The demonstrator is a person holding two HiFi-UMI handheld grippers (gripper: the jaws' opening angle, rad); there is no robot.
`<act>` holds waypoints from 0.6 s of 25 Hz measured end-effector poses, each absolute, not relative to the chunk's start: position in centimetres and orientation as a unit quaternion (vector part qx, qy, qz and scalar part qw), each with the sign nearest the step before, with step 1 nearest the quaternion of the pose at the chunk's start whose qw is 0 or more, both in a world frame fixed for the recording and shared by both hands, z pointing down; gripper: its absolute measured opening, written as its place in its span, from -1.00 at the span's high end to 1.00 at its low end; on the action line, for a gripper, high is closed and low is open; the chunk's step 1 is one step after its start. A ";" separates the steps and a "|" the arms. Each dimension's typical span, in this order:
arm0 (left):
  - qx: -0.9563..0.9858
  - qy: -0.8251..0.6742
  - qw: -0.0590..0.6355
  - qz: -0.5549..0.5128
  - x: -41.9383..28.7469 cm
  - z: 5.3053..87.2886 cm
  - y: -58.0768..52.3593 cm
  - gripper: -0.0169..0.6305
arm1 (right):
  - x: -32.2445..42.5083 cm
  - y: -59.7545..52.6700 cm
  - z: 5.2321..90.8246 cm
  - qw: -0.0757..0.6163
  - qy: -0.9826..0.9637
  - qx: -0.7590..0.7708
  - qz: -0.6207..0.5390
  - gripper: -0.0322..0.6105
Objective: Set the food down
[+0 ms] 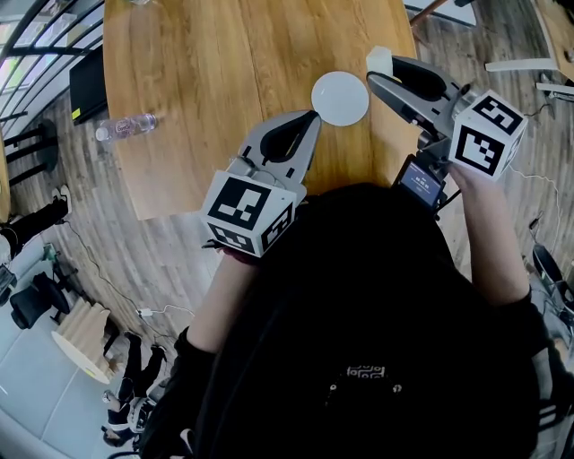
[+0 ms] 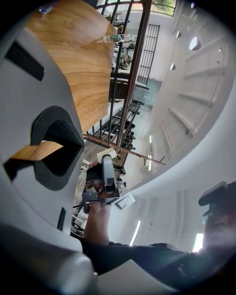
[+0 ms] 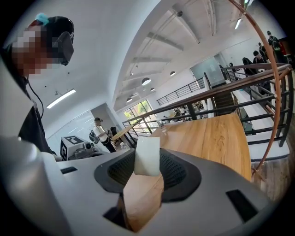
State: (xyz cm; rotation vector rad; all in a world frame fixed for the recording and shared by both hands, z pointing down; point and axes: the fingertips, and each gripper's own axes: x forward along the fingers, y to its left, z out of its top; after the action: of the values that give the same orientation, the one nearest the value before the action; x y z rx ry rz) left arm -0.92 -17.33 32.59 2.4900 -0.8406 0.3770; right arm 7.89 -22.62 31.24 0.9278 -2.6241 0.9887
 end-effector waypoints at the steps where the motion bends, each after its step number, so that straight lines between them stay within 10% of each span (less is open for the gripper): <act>1: 0.909 -0.308 0.243 0.138 -1.0 32.8 -17.3 0.95 | 7.8 -22.7 31.6 0.098 -0.884 0.311 0.334 0.36; 15: 0.890 -0.335 0.278 0.138 -1.7 34.7 -16.3 0.95 | 7.3 -22.8 35.9 0.138 -0.879 0.284 0.358 0.36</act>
State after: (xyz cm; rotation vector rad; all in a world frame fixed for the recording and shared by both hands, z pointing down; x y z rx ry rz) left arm -1.72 -16.27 34.66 2.3878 -0.9000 0.3694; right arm 7.32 -22.77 35.95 0.8229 -2.5421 1.0348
